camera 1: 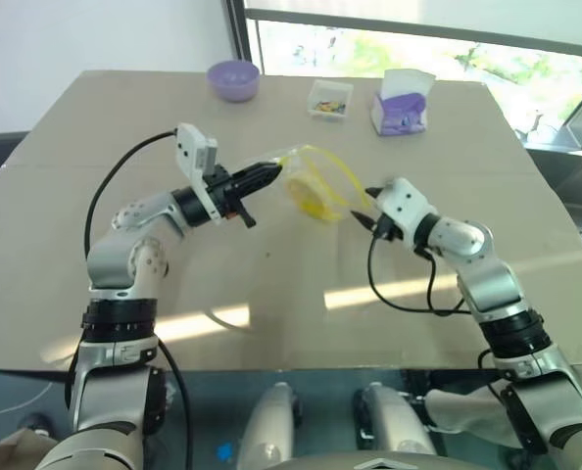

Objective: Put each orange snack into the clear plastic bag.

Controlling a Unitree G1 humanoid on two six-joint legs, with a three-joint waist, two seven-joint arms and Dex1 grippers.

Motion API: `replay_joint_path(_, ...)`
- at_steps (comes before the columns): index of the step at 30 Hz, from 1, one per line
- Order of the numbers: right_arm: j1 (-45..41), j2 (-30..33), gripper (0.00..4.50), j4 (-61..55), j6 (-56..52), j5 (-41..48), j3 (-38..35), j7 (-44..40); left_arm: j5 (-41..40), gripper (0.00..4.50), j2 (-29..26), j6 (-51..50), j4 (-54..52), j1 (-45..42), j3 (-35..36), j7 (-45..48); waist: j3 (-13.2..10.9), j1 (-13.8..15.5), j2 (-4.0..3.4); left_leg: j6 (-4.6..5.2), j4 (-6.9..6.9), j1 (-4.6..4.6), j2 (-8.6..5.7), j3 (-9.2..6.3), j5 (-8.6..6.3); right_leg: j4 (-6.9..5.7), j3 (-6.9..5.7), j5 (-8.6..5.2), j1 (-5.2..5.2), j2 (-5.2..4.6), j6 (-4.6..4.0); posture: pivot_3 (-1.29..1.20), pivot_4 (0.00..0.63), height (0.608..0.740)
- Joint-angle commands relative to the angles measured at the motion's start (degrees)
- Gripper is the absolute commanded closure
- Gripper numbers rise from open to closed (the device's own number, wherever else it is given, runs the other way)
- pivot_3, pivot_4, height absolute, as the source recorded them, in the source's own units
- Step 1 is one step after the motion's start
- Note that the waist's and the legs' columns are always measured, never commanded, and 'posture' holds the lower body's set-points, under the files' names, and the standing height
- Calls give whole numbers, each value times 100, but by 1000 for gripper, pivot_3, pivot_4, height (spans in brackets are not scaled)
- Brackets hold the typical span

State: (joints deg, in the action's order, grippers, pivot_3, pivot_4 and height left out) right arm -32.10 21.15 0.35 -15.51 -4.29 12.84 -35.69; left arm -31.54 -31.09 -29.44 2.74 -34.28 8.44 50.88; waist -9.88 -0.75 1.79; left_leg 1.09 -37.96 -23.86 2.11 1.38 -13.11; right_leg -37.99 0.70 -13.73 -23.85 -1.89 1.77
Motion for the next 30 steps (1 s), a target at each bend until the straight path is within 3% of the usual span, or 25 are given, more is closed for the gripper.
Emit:
replay_joint_path(1,-188,-79,2631,47,66,38,-28,23,-85,4500,-30,53,-338,0,62,-2,0,-1,0,0,0,0,0,0,0,0,1,0,0,0,0,0,150,733)
replay_joint_path(3,-206,-106,3333,119,77,25,-25,21,-86,4500,-26,57,-344,7,64,-6,0,-1,0,0,0,0,0,0,0,0,1,0,0,0,0,0,150,733)
replay_joint_path(5,-216,-123,4388,175,90,18,-36,27,-87,4500,-22,61,-347,7,63,-8,0,3,0,0,0,0,0,0,0,0,0,0,0,0,0,0,150,733)
replay_joint_path(6,-223,-121,4454,196,92,10,-45,35,-89,4500,-18,63,-351,7,65,-10,0,4,0,0,0,0,0,0,0,0,0,0,0,0,0,0,150,733)
replay_joint_path(11,-304,95,4454,181,106,-38,-225,76,-92,4500,22,103,-319,-44,85,-32,0,3,0,0,0,0,0,0,0,0,1,0,0,-1,0,0,150,733)
replay_joint_path(16,-771,991,4454,220,412,-342,-602,182,259,4500,196,523,178,-490,51,-327,-7,21,-4,0,-4,-2,-3,0,0,0,-2,0,0,-3,0,0,150,733)
replay_joint_path(22,-1346,1812,4454,494,927,-881,-517,293,786,4500,399,1343,1150,-1201,-62,-563,-9,-3,-6,0,-4,-4,-13,6,0,3,-4,0,0,2,1,0,150,733)
replay_joint_path(30,37,1922,4454,-758,677,-1072,-96,-204,1367,4500,200,2081,630,-39,-878,209,-10,0,-6,7,20,-7,-1,19,-6,17,15,0,-11,-5,1,0,150,733)
